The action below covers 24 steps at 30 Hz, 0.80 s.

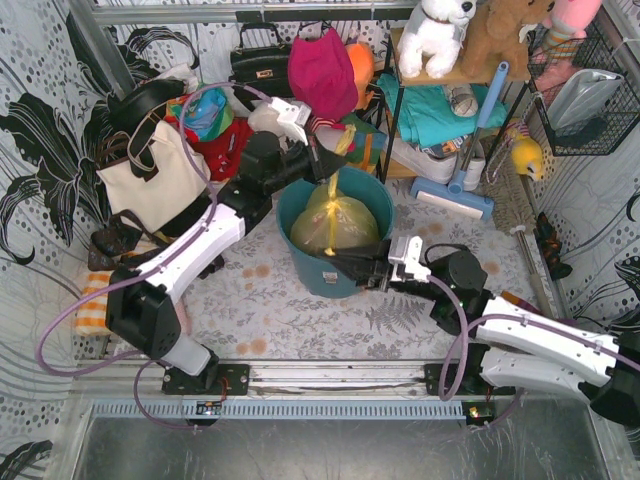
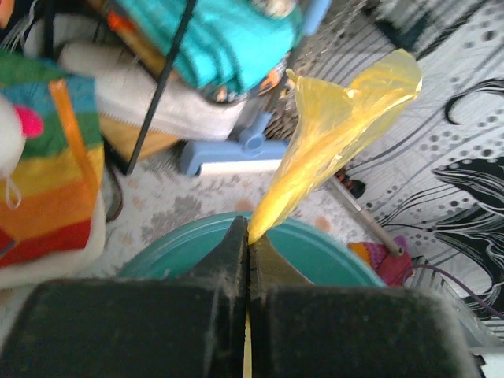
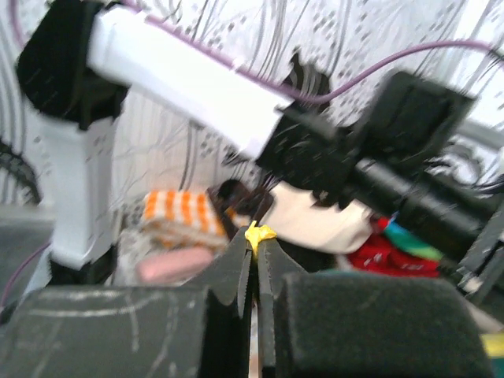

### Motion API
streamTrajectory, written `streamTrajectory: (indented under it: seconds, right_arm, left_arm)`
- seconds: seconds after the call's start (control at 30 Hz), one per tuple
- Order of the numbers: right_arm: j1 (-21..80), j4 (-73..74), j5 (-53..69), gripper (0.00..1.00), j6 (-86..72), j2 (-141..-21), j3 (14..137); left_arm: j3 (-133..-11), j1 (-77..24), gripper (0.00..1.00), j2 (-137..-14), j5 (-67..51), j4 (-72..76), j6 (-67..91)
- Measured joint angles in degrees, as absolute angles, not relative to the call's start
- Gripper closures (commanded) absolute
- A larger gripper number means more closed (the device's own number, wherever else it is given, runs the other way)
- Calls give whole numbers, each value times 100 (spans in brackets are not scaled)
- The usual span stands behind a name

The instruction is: Tie the trash bag

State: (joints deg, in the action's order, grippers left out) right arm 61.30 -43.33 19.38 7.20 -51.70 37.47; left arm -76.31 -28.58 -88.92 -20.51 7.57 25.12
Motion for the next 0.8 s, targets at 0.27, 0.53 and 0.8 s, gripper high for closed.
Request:
streamTrajectory:
  seconds: [0.27, 0.53, 0.8]
  right_arm:
    - [6156, -4560, 1129, 100, 1813, -6187, 5074]
    - [5784, -4751, 1236, 100, 2285, -6764, 5760]
    - [5763, -5186, 1186, 97, 2338, -6689, 5336]
  left_arm:
    - [-7730, -3468, 100, -8034, -2202, 1081, 2134]
    - [-7741, -3559, 100, -7651, -2318, 1151, 2088]
    - [-7640, -3559, 96, -7693, -2038, 1256, 2001]
